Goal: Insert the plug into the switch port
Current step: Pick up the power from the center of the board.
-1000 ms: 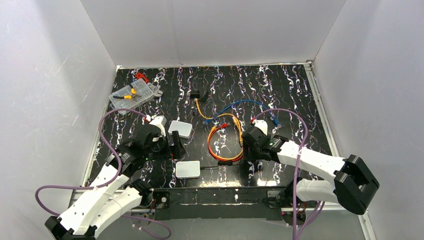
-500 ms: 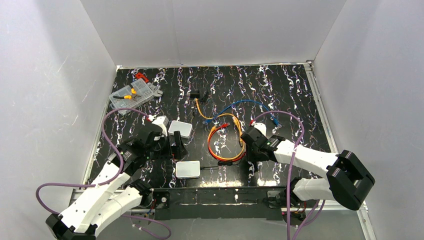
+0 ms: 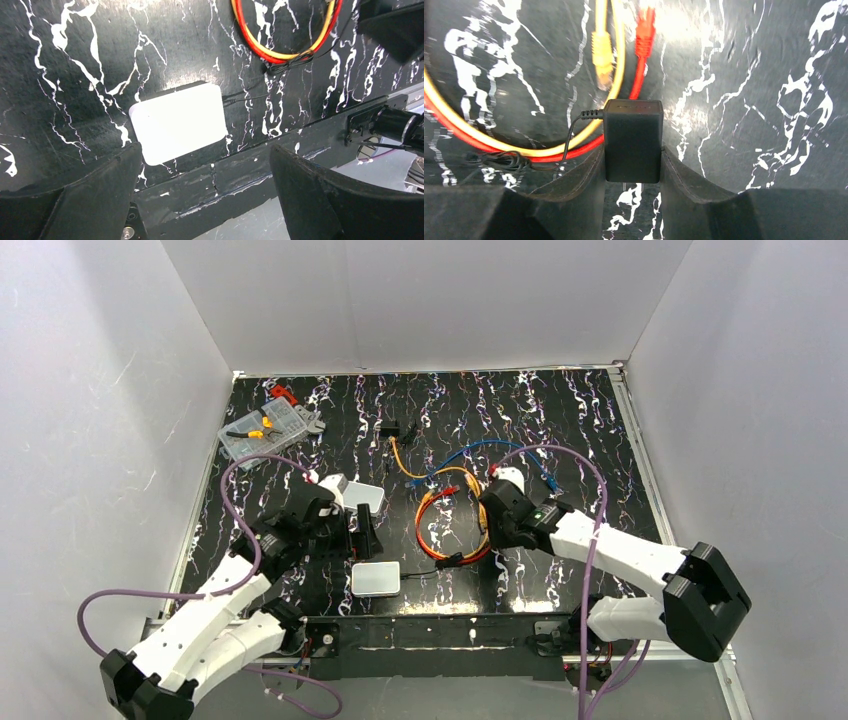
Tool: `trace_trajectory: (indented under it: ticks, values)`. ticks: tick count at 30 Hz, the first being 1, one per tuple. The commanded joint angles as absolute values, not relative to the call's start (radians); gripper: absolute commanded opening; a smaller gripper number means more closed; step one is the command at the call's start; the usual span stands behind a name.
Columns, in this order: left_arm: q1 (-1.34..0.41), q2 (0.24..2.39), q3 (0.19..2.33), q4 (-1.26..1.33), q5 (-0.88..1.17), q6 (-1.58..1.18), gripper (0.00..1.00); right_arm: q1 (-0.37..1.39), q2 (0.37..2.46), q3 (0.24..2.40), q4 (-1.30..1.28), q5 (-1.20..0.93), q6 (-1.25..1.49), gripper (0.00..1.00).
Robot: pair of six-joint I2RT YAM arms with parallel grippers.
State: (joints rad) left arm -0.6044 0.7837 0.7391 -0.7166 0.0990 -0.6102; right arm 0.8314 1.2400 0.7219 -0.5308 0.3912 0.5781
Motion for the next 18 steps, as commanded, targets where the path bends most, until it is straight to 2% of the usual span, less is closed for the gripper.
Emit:
trace_trajectory:
  ticks: [1, 5, 8, 18]
  values:
    - [-0.609, 0.802, 0.689, -0.668, 0.135, -0.641, 0.99, 0.83, 1.194, 0.83, -0.538, 0.41, 0.483, 0.12]
    - [-0.609, 0.816, 0.667, -0.63, 0.093, -0.677, 0.99, 0.83, 1.203, 0.883, -0.516, 0.361, 0.436, 0.11]
    - [-0.609, 0.83, 0.637, -0.58, 0.066, -0.706, 1.0, 0.83, 1.259, 0.956, -0.435, 0.253, 0.385, 0.11]
    - [-0.609, 0.79, 0.577, -0.542, 0.035, -0.786, 0.99, 0.844, 1.481, 1.179, -0.388, 0.146, 0.286, 0.12]
